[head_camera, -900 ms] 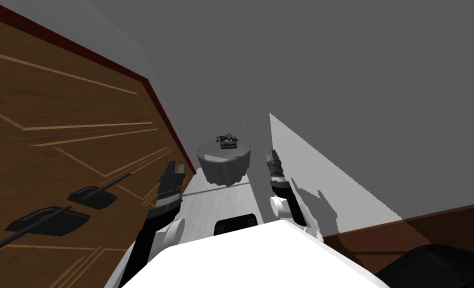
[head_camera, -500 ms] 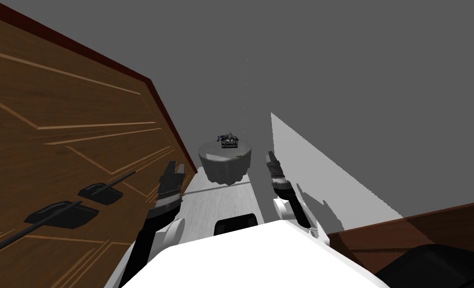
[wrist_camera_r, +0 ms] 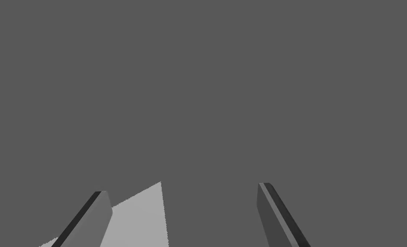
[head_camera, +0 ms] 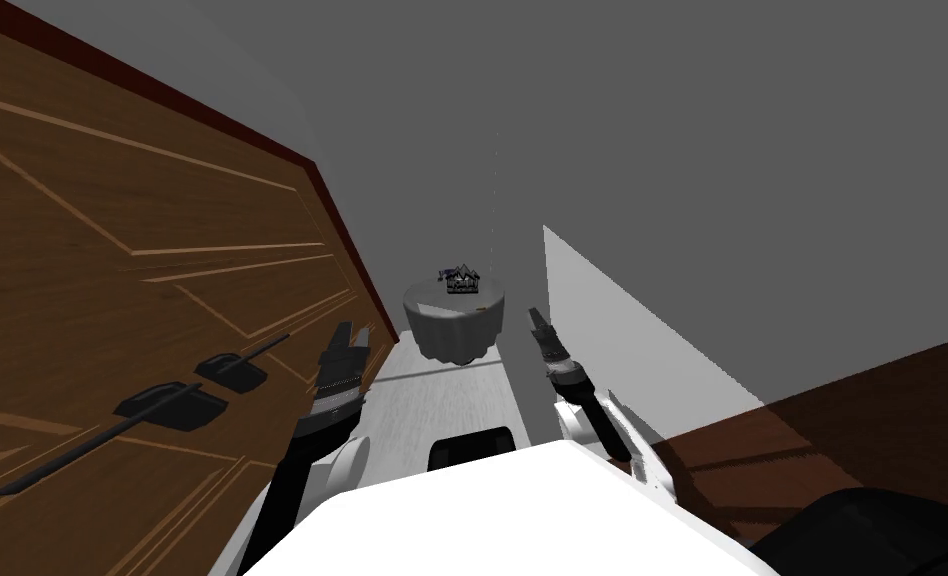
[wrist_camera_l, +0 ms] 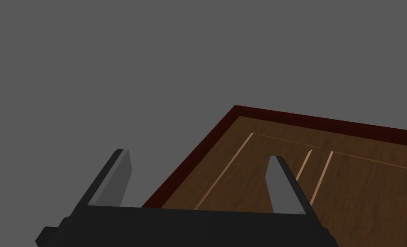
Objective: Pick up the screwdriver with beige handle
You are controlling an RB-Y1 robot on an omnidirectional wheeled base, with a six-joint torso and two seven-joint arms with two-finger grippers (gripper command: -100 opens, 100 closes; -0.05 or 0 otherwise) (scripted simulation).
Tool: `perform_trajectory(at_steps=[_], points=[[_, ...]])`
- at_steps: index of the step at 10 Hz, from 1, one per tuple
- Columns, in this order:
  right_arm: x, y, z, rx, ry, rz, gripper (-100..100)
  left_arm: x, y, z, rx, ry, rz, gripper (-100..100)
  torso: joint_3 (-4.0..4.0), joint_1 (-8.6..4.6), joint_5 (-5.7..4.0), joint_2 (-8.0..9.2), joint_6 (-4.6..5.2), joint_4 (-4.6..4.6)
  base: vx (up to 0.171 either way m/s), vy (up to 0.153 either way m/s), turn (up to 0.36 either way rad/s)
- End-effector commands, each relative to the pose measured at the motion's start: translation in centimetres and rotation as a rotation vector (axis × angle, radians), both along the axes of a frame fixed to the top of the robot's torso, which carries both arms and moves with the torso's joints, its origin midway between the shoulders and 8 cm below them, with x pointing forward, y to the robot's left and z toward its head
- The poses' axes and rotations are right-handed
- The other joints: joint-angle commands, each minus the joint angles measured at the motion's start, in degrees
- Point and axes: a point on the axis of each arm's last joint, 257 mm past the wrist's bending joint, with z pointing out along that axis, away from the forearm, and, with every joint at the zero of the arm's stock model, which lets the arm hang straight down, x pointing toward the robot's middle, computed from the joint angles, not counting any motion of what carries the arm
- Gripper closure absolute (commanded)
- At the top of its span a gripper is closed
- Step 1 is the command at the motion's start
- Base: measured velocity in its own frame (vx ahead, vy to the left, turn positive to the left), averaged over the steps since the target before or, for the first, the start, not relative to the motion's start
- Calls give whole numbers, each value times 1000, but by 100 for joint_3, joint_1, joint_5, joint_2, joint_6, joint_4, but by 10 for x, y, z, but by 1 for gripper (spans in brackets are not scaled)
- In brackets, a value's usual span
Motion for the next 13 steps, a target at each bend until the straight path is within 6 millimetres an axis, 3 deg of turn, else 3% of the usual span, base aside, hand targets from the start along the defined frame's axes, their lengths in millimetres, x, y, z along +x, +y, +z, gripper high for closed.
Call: perform_trajectory(at_steps=[1, 8, 13], points=[[-3, 9, -5, -69, 0, 31, -100, 0, 0, 0, 0, 0, 0, 0, 0, 0, 0, 0, 0, 0, -75, 30, 36], [-15, 35, -31, -284, 17, 139, -100, 0, 0, 0, 0, 0, 0, 0, 1, 9, 1, 3, -1, 0, -71, 36, 28], [-31, 52, -72, -482, 50, 255, -100, 0, 0, 0, 0, 0, 0, 0, 1, 8, 2, 1, 0, 1, -77, 48, 41]])
